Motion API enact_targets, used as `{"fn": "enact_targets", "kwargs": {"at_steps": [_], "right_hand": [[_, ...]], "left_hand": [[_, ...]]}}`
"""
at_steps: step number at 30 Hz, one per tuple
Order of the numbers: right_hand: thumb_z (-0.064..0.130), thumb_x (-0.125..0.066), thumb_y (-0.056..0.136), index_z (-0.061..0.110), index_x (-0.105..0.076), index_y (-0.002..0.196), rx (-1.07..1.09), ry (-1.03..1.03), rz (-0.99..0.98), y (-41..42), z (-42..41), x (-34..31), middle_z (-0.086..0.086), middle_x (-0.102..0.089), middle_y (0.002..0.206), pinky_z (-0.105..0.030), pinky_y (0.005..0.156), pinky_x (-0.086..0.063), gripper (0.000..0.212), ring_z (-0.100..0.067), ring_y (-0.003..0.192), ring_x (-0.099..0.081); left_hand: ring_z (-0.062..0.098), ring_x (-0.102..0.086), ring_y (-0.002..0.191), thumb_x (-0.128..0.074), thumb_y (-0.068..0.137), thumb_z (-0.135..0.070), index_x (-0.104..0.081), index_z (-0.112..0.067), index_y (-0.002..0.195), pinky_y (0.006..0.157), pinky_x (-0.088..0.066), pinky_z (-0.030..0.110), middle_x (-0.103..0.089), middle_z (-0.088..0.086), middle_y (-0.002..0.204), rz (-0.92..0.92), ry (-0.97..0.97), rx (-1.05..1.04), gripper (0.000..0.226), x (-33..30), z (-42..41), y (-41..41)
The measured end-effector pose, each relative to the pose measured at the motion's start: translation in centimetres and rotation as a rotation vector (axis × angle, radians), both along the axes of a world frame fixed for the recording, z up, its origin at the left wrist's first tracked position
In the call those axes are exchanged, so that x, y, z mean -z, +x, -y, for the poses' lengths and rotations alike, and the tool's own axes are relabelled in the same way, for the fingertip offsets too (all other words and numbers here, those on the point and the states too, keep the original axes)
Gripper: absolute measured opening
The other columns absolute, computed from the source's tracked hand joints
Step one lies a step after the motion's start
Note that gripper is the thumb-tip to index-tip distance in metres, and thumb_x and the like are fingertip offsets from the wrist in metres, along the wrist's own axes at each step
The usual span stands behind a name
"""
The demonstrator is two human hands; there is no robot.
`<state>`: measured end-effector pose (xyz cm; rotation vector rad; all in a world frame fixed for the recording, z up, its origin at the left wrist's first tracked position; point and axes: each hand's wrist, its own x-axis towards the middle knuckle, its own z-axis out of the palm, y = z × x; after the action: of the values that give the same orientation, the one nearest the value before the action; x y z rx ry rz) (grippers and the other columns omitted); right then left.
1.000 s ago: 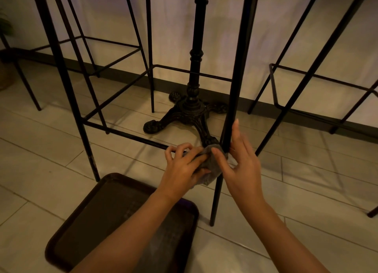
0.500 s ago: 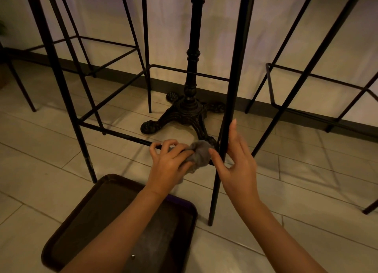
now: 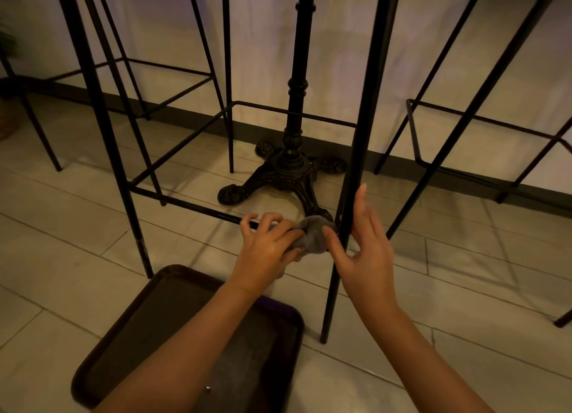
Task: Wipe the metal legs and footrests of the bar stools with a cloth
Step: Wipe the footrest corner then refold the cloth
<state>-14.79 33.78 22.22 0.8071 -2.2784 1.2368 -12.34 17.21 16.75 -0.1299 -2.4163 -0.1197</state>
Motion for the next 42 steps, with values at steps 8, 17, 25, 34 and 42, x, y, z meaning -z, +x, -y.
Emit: {"fn": "enact_targets", "kwargs": {"at_steps": [8,17,25,34,42], "right_hand": [[0.016,-0.065,0.084,0.012,-0.018,0.146,0.047,-0.027,0.019,0.5,0.5,0.0,0.007,-0.034,0.129,0.006,0.093,-0.020,0.078,0.011,0.116,-0.027],[0.023,-0.051,0.087,0.009,-0.034,0.137,0.090,-0.013,-0.176,2.3,2.0,-1.6,-0.009,-0.035,0.122,-0.020,0.088,-0.043,0.054,-0.016,0.105,-0.046],[0.019,-0.053,0.091,0.011,-0.045,0.133,-0.119,0.125,0.048,0.3,4.1,0.4,-0.014,-0.045,0.131,-0.034,0.093,-0.049,0.043,-0.024,0.117,-0.049],[0.015,-0.050,0.094,0.012,-0.045,0.134,-0.085,0.094,0.448,-1.4,6.4,0.0,-0.009,-0.054,0.126,-0.019,0.093,-0.039,0.040,-0.017,0.112,-0.052],[0.016,-0.055,0.091,0.016,-0.062,0.106,-0.022,-0.005,0.501,-0.3,8.9,-1.2,-0.002,-0.064,0.096,-0.027,0.079,-0.051,0.017,-0.013,0.091,-0.060]], "left_hand": [[0.013,-0.044,0.101,-0.050,0.077,-0.037,-0.066,-0.022,0.091,0.095,-0.021,0.042,-0.066,-0.007,0.092,0.052,-0.007,-0.013,0.026,-0.8,2.8,0.6],[0.011,-0.046,0.096,-0.050,0.079,-0.035,-0.070,-0.019,0.088,0.093,-0.027,0.040,-0.067,-0.002,0.090,0.111,0.009,0.065,0.027,-2.1,3.5,0.6],[0.012,-0.045,0.099,-0.048,0.081,-0.035,-0.066,-0.019,0.099,0.086,-0.032,0.028,-0.065,0.000,0.099,0.234,0.030,0.051,0.030,-2.2,4.0,1.1],[0.009,-0.046,0.101,-0.053,0.081,-0.041,-0.062,-0.015,0.110,0.084,-0.046,0.023,-0.062,0.001,0.108,0.182,0.201,0.083,0.040,-3.9,5.4,1.5],[-0.001,-0.048,0.094,-0.059,0.086,-0.030,-0.062,-0.011,0.111,0.084,-0.040,0.007,-0.054,-0.001,0.107,0.218,0.532,0.187,0.032,-5.1,8.2,2.7]]}}
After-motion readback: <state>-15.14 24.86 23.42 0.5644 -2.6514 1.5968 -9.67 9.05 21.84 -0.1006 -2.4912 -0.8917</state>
